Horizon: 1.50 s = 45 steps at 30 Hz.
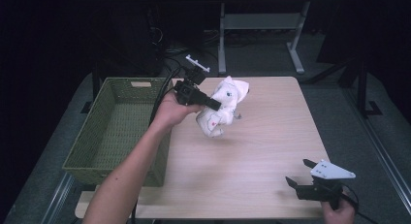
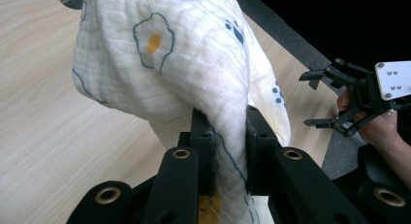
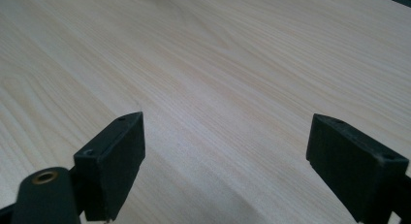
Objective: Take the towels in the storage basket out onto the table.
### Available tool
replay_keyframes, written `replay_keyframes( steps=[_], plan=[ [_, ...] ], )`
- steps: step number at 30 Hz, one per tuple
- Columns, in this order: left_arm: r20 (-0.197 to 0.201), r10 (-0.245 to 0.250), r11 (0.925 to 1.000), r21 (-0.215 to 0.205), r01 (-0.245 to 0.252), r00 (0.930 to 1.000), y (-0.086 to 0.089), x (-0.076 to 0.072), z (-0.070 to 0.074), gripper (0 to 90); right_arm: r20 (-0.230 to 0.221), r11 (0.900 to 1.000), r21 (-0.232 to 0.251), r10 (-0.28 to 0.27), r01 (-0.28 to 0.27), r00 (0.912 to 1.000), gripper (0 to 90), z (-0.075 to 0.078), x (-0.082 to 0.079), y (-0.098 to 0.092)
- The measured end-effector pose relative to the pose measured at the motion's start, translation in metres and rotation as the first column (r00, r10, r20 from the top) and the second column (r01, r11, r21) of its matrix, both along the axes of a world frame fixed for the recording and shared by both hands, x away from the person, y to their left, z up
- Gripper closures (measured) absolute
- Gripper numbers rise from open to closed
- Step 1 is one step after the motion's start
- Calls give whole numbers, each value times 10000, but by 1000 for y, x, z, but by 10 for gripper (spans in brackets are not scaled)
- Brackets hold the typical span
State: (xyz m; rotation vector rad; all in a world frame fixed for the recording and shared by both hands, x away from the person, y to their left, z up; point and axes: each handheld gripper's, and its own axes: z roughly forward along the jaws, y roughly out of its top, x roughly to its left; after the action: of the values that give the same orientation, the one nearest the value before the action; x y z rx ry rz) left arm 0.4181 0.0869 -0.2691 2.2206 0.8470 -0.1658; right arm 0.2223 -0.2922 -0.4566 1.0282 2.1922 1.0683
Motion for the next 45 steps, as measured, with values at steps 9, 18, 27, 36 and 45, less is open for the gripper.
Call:
replay_keyframes(
  steps=[9, 18, 27, 36, 45],
  plan=[
    [-70, -44, 9997, 257, 46, 10000, -18, 7, -10, 781, 10, 10000, 23, 3, -3, 10000, 135, 0, 0, -1],
    [-245, -103, 9981, 601, 118, 9996, -36, 13, -24, 780, 35, 10000, -2, 26, -26, 10000, 135, 1, 0, -1],
    [-431, -78, 9943, 1062, 124, 9990, -55, 20, -47, 780, 27, 10000, 28, 32, -32, 10000, 135, 1, 0, -2],
    [-282, 55, 9870, 1607, -8, 9996, -72, 22, -62, 780, 65, 10000, 82, -7, 7, 10000, 135, 1, 0, -2],
    [-248, 364, 9806, 1934, -309, 9990, -81, 25, -79, 780, 77, 10000, 79, -14, 13, 10000, 135, 1, 0, -3]
  ],
)
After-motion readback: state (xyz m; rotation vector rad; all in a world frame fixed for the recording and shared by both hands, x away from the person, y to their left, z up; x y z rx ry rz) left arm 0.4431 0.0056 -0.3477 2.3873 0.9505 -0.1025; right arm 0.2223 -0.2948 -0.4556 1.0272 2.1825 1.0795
